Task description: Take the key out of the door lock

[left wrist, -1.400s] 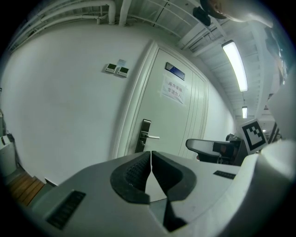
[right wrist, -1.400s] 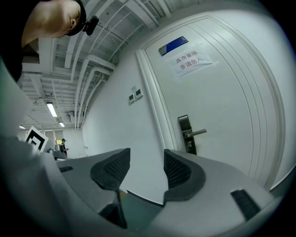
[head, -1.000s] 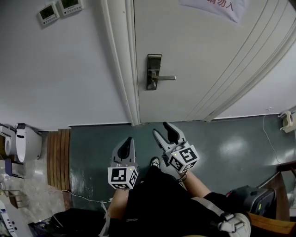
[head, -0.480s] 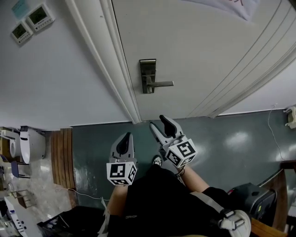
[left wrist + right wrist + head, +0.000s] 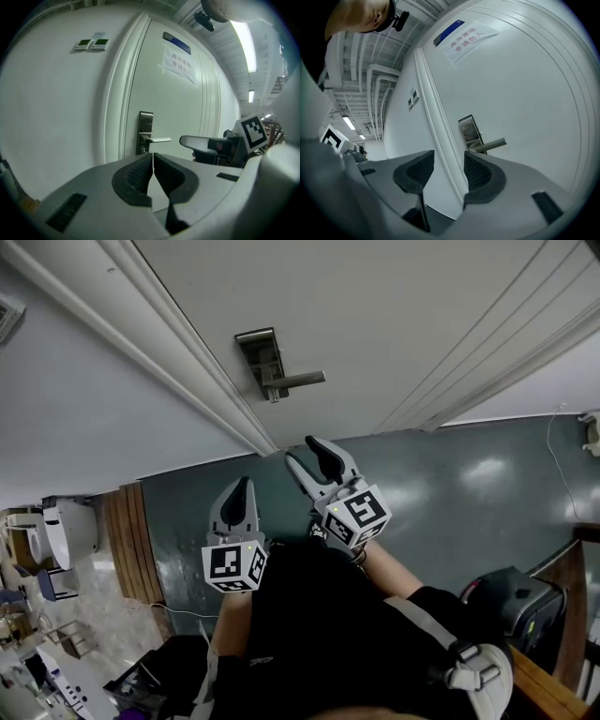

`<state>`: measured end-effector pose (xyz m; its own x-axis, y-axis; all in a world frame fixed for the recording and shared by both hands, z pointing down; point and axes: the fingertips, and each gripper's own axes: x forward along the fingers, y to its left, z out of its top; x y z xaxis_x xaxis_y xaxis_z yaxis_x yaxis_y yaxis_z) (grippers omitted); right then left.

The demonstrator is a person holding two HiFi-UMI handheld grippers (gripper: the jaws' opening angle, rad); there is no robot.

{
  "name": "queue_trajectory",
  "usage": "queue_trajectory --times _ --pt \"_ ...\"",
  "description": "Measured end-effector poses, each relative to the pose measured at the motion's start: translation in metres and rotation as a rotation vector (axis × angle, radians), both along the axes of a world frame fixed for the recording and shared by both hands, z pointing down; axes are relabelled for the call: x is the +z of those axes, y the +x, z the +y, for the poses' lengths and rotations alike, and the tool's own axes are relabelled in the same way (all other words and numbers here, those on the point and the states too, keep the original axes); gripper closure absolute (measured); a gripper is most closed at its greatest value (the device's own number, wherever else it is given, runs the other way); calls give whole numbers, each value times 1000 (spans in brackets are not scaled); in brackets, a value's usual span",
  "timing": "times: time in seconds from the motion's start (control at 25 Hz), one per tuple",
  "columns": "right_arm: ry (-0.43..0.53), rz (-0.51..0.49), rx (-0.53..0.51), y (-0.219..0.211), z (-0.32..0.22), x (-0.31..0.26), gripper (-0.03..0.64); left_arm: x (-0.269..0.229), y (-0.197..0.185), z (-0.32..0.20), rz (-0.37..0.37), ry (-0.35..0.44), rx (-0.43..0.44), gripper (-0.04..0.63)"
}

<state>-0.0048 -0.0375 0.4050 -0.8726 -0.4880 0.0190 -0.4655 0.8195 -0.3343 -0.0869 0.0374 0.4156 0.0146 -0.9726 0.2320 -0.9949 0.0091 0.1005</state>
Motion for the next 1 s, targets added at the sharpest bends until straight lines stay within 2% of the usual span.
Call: queue_trajectory --times 0.36,0.56,0.8,1.0 --pt "-26 14 32 -6 -17 15 411 10 -7 -27 9 -9 47 569" --pt "-48 36 80 -12 -42 27 411 12 -15 -66 8 10 121 569" --pt "-164 -23 135 -26 -70 41 414 17 -32 -105 6 -12 201 569" --pt "-238 -30 167 -35 -83 59 416 28 -49 -127 25 -32 225 569"
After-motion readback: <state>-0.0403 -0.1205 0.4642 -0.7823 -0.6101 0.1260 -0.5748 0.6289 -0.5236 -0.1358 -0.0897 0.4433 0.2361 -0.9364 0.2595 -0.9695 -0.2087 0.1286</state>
